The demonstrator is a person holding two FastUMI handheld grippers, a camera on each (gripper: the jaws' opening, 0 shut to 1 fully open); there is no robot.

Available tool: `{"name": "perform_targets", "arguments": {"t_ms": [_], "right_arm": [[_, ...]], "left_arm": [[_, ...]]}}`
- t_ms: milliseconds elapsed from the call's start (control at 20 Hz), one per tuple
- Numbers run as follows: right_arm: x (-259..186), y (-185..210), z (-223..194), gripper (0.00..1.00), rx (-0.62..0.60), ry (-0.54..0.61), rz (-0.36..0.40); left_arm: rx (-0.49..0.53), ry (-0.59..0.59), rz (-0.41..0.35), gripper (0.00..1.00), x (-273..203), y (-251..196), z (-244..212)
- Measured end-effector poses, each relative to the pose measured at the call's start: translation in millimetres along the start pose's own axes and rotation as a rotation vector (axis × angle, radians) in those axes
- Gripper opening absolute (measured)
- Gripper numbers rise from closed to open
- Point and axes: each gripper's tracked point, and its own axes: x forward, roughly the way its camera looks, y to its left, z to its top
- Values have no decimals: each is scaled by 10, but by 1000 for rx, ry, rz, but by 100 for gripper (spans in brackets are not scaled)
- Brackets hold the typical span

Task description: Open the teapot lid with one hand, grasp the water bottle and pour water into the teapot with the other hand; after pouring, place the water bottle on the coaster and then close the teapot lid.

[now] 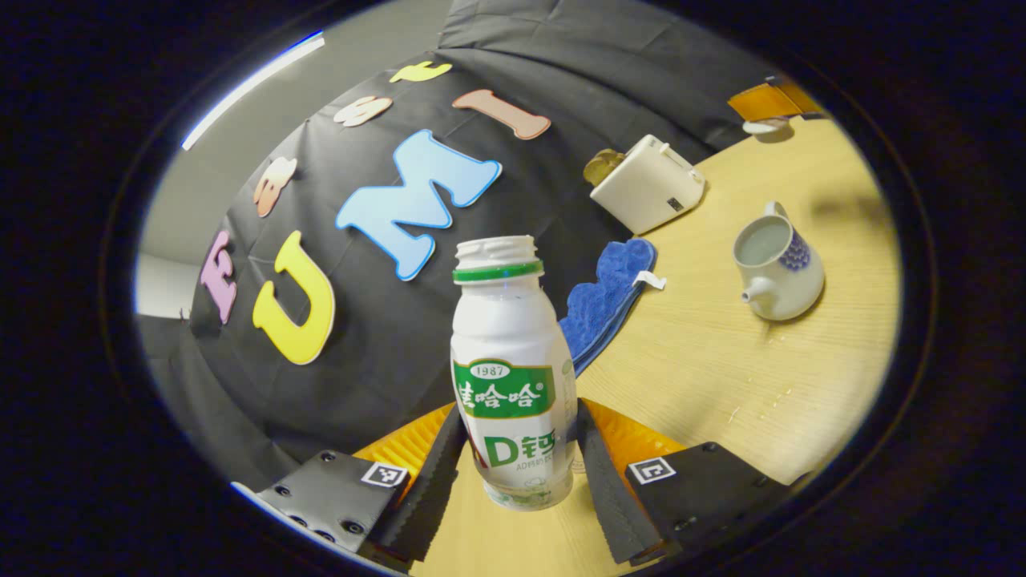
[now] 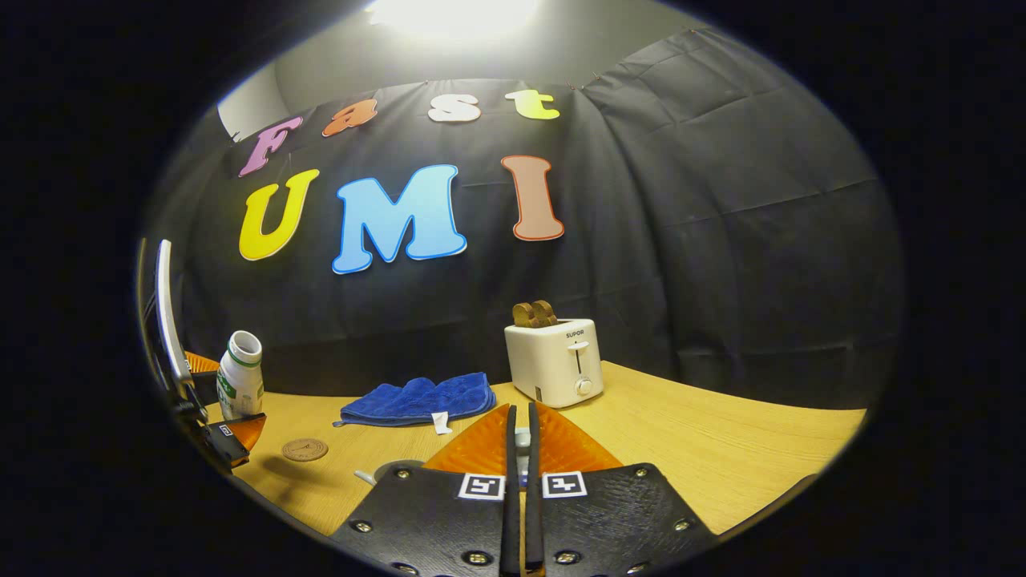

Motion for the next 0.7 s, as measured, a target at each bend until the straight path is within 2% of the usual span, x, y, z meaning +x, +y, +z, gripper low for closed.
{"name": "perform_targets", "arguments": {"t_ms": [50,150,400,600,650,700], "right_arm": [[-48,-99,-43,3,-52,15,-4],[-90,-197,-75,3,-87,34,-22],[-125,-280,-48,3,-72,31,-35],[-136,-291,-18,3,-81,18,-36],[-139,-290,-12,3,-83,14,-36],[-145,-298,4,3,-82,9,-37]], "left_arm": [[-4,22,-40,89,33,-144,0],[58,1,-21,89,128,-183,102],[251,-38,4,89,243,-243,361],[367,-63,7,89,296,-341,488],[393,-63,6,85,311,-354,506],[413,-64,5,89,326,-370,521]]}}
